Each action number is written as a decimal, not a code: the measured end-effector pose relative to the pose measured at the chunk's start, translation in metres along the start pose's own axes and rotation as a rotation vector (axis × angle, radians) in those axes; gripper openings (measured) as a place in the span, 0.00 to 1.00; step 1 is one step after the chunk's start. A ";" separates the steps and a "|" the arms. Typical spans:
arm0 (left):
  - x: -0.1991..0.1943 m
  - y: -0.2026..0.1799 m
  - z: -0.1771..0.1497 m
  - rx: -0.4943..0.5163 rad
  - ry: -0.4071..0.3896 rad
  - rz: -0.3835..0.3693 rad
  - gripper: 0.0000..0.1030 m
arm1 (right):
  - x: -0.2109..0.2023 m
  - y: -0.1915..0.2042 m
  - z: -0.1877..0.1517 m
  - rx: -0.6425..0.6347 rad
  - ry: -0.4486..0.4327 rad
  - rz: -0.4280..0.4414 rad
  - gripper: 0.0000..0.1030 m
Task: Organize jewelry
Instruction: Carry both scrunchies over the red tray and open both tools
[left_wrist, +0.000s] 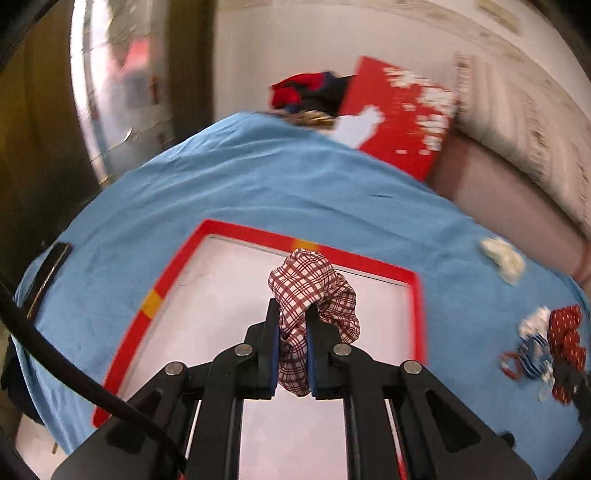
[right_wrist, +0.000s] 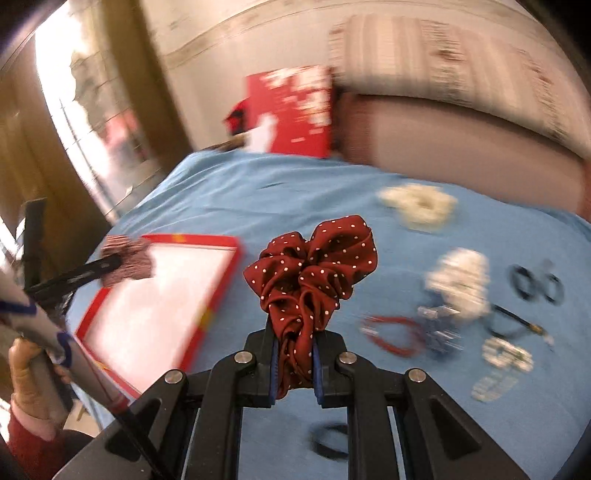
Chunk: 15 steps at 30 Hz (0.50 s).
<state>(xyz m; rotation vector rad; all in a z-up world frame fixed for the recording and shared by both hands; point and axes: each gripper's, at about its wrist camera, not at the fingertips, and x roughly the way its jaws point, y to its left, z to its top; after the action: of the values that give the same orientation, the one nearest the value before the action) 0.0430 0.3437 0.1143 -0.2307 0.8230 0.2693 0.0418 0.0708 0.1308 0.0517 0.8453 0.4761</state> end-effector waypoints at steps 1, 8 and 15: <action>0.010 0.012 0.004 -0.037 0.014 0.009 0.11 | 0.010 0.009 0.004 -0.010 0.011 0.016 0.14; 0.050 0.061 0.014 -0.225 0.039 0.014 0.11 | 0.097 0.077 0.028 -0.094 0.099 0.081 0.14; 0.066 0.092 0.015 -0.320 0.051 0.098 0.13 | 0.159 0.093 0.031 -0.109 0.176 0.033 0.15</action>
<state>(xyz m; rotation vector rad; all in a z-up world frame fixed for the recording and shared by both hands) 0.0665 0.4448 0.0662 -0.4992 0.8407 0.4902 0.1185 0.2259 0.0609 -0.0781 0.9908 0.5635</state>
